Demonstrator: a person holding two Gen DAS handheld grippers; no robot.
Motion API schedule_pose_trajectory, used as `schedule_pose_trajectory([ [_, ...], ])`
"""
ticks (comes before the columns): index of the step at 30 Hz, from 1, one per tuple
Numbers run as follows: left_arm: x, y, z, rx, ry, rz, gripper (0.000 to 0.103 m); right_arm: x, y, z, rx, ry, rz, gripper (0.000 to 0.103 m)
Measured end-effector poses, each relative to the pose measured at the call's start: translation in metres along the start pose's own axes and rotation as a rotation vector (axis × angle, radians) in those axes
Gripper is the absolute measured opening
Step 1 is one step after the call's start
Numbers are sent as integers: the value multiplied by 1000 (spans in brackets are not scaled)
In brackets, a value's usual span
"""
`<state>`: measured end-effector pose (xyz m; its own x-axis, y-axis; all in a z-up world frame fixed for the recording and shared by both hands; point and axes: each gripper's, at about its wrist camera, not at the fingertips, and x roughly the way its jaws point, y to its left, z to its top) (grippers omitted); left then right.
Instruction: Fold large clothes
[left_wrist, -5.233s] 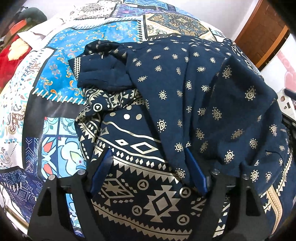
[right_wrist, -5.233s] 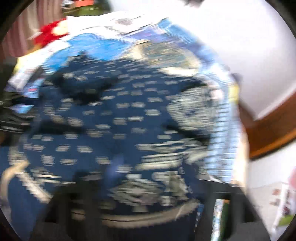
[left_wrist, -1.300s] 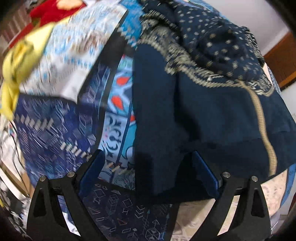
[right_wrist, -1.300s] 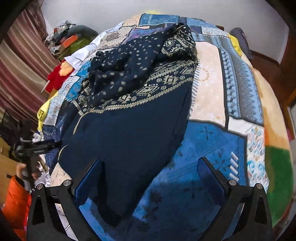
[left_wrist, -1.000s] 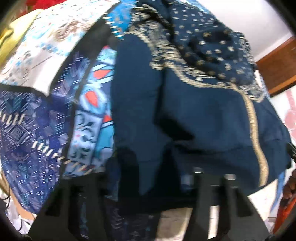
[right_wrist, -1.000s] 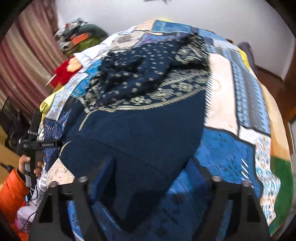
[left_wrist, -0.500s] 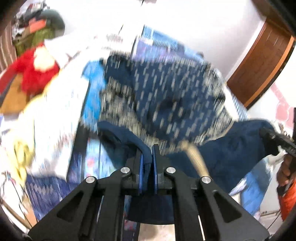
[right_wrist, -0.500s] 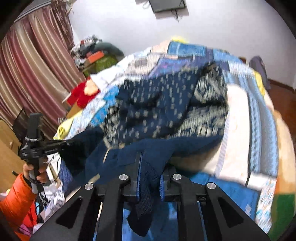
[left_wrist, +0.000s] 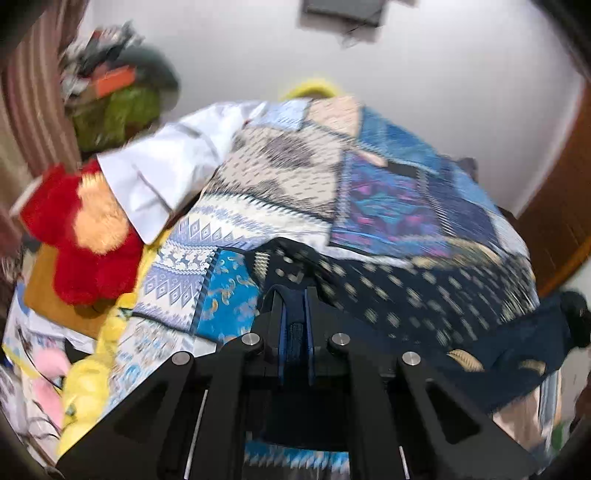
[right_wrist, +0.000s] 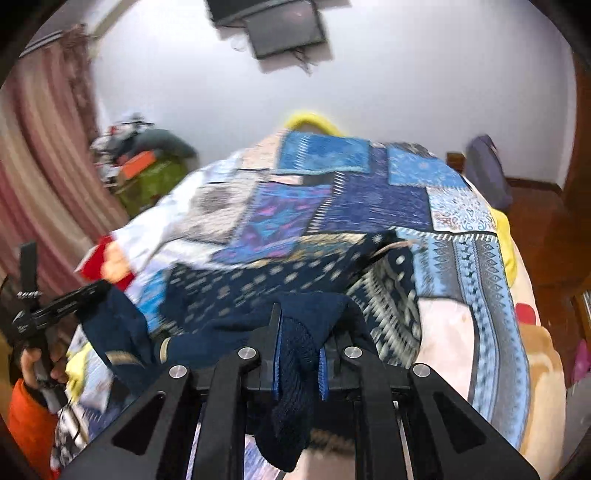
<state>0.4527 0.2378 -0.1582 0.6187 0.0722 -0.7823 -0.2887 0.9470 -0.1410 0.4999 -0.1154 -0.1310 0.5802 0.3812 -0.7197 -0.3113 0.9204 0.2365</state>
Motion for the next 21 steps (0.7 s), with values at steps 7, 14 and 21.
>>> schedule_pose_trajectory([
  [7,119,22,-3,-65,167,110,8,123,-50,19,42,163,-109,12],
  [14,139,4,-13,77,170,213,10,123,-108,24,157,215,65,13],
  [21,98,-2,8,198,121,309,30,66,-126,33,24,122,-317,13],
])
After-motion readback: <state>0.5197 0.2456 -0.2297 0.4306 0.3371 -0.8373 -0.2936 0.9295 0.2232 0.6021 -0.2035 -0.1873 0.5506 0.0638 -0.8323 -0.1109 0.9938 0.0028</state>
